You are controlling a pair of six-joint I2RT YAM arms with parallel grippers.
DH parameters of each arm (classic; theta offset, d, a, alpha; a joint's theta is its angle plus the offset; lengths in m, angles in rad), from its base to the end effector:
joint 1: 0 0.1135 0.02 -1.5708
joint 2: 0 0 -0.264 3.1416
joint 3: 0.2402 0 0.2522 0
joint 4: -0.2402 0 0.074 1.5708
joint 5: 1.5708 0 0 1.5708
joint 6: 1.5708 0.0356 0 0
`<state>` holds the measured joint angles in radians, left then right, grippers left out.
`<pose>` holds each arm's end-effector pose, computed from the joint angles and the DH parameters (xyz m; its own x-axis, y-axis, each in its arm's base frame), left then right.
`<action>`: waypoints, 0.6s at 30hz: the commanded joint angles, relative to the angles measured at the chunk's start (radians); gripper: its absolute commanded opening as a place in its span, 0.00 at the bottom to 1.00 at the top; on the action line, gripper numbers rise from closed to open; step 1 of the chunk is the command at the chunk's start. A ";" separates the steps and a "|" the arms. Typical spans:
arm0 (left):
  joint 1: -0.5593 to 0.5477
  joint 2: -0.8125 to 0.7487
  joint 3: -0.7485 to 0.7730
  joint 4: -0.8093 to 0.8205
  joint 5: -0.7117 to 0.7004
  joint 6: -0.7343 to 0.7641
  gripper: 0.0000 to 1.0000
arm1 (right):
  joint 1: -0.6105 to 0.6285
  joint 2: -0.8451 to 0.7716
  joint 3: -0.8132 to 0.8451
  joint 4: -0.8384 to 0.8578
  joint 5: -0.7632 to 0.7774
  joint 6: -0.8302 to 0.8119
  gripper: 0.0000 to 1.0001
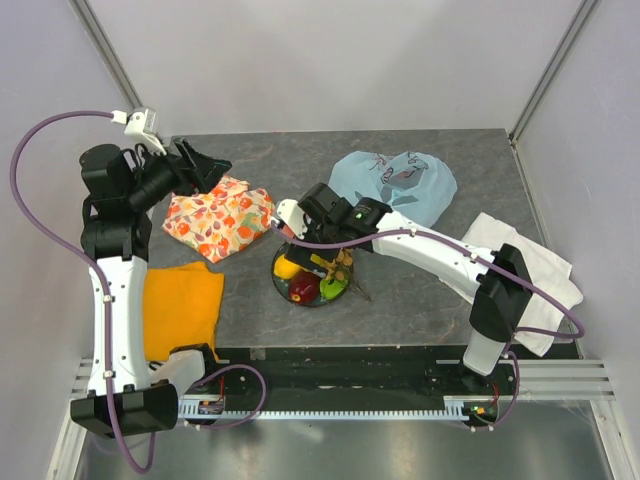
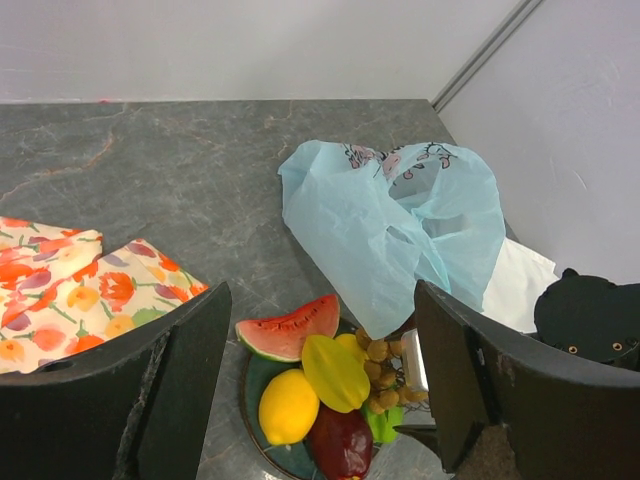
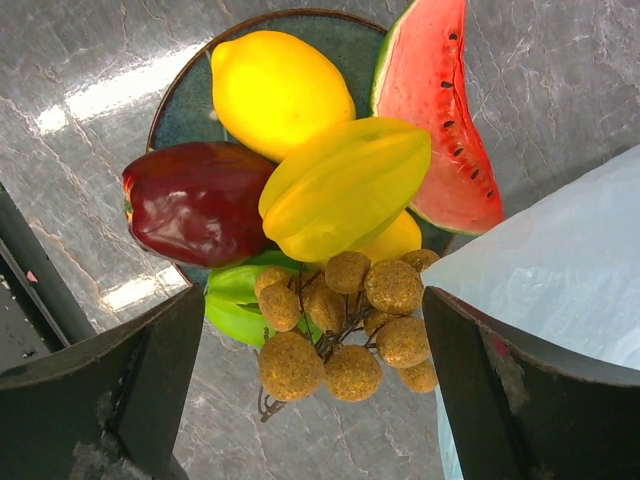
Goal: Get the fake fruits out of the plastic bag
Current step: Place the fake fruit on the plate.
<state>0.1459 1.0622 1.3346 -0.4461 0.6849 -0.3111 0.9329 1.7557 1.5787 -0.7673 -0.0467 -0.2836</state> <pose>0.2123 0.0084 0.4502 -0.3170 -0.2862 -0.9042 0.4273 0.8080 -0.4056 0.2276 0.3099 0.3002 -0.2340 -0.7851 -0.5735 -0.9210 0.3679 -0.1278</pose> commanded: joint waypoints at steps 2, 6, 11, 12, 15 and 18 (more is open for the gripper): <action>0.007 0.013 0.021 0.044 0.027 -0.040 0.81 | -0.003 -0.036 0.069 0.016 -0.021 0.020 0.98; 0.007 0.027 0.032 0.052 0.031 -0.045 0.81 | -0.006 -0.033 0.112 0.014 -0.018 0.017 0.98; 0.006 0.035 0.043 0.055 0.038 -0.046 0.81 | -0.037 -0.038 0.159 0.016 -0.007 0.003 0.98; 0.006 0.038 0.044 0.053 0.038 -0.046 0.81 | -0.045 -0.035 0.161 0.014 -0.007 0.003 0.98; 0.007 0.041 0.046 0.056 0.044 -0.045 0.81 | -0.080 -0.019 0.158 0.016 -0.015 0.004 0.98; 0.007 0.042 0.044 0.057 0.047 -0.045 0.81 | -0.124 0.011 0.150 0.026 -0.018 0.001 0.98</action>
<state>0.1493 1.1034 1.3365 -0.4328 0.6941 -0.3252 0.8562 1.7535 1.7042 -0.7639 -0.0566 -0.2836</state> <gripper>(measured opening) 0.811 0.982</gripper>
